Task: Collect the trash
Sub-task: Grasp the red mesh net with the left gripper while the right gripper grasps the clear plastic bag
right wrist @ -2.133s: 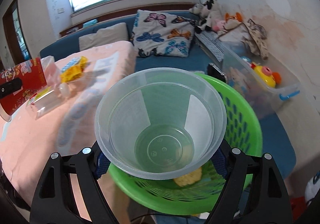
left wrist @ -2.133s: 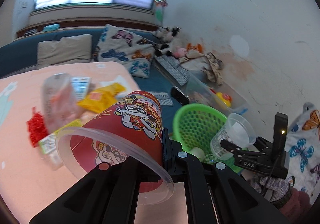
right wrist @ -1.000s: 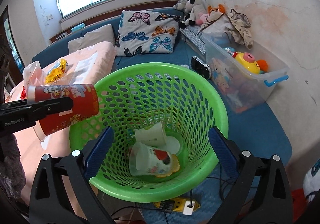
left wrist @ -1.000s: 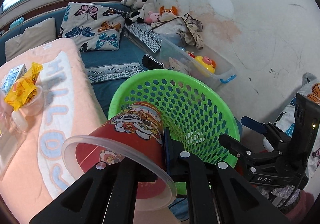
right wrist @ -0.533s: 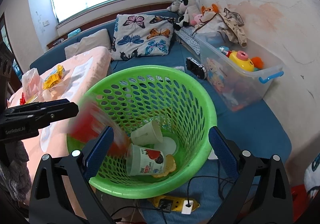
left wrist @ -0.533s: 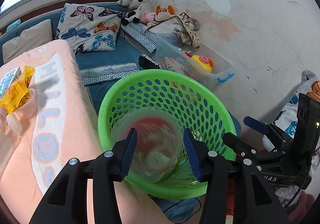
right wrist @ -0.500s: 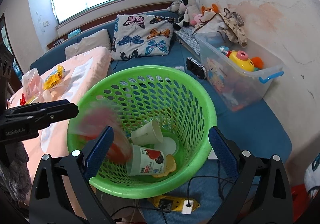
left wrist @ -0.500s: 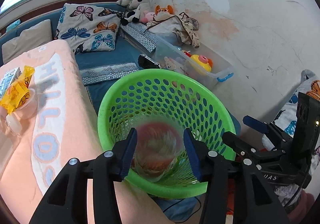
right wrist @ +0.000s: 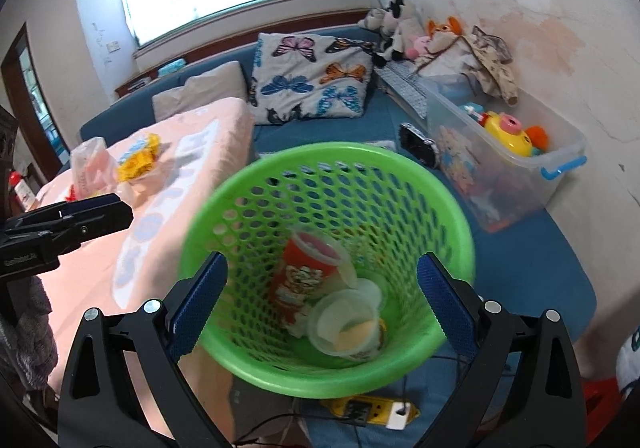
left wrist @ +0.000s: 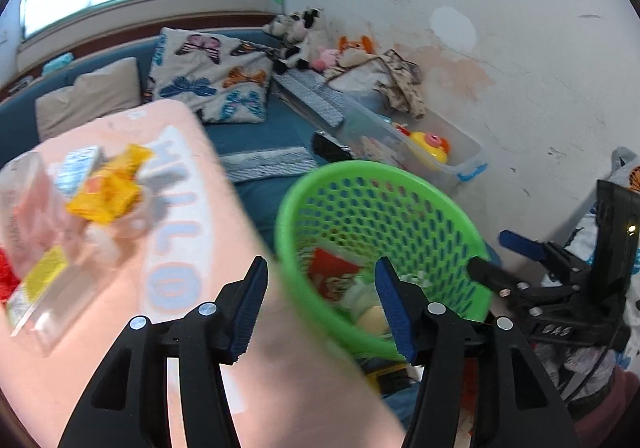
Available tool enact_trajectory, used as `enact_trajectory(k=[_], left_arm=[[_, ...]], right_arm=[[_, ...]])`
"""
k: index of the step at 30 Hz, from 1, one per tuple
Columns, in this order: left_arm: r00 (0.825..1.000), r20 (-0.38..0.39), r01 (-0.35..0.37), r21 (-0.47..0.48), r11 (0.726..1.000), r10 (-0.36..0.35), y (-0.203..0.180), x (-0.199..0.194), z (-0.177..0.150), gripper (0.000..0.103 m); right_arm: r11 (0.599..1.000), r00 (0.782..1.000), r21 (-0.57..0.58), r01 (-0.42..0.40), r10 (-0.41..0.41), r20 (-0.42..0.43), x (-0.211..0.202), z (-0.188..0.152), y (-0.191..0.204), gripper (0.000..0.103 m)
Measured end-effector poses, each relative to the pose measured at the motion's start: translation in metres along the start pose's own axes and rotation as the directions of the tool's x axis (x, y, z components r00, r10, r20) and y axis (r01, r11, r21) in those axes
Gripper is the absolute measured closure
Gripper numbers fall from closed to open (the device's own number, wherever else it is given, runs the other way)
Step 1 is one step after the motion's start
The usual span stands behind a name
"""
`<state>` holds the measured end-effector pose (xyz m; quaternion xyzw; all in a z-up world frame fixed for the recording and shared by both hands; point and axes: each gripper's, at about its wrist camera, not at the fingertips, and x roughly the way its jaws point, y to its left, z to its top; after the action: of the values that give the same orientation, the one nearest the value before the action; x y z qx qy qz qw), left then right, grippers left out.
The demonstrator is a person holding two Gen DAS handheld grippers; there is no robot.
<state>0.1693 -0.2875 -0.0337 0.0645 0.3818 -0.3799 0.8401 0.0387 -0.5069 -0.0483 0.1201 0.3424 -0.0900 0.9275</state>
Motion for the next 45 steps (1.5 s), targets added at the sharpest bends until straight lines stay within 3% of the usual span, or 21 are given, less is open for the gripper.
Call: enact_trajectory(k=[9, 16, 20, 26, 35, 39, 45], left_arm=[[0.985, 0.041, -0.162, -0.111, 0.981, 0.167, 0.085, -0.046, -0.007, 0.049], [0.948, 0.055, -0.291, -0.245, 0.925, 0.313, 0.166, -0.083, -0.017, 0.049], [0.935, 0.046, -0.321, -0.31, 0.895, 0.351, 0.211, -0.096, -0.024, 0.049], [0.935, 0.008, -0.332, -0.332, 0.883, 0.355, 0.257, -0.094, -0.036, 0.054], [0.972, -0.027, -0.227, -0.341, 0.912, 0.232, 0.286, -0.065, -0.042, 0.056], [0.979, -0.039, -0.202, -0.347, 0.916, 0.201, 0.293, -0.054, -0.041, 0.056], [0.987, -0.027, -0.155, -0.354, 0.922, 0.155, 0.302, -0.049, -0.044, 0.072]], right_arm=[[0.993, 0.996, -0.073, -0.088, 0.088, -0.003, -0.001, 0.018, 0.054, 0.008], [0.981, 0.99, -0.129, -0.142, 0.141, -0.015, 0.005, 0.028, 0.103, 0.008], [0.972, 0.987, -0.168, -0.162, 0.16, -0.026, 0.011, 0.033, 0.134, 0.008], [0.959, 0.979, -0.197, -0.203, 0.198, -0.047, 0.024, 0.042, 0.172, 0.008], [0.938, 0.971, -0.253, -0.237, 0.225, -0.075, 0.046, 0.055, 0.225, 0.008], [0.932, 0.968, -0.263, -0.252, 0.237, -0.087, 0.056, 0.061, 0.242, 0.008], [0.922, 0.96, -0.266, -0.28, 0.261, -0.104, 0.073, 0.07, 0.268, 0.008]])
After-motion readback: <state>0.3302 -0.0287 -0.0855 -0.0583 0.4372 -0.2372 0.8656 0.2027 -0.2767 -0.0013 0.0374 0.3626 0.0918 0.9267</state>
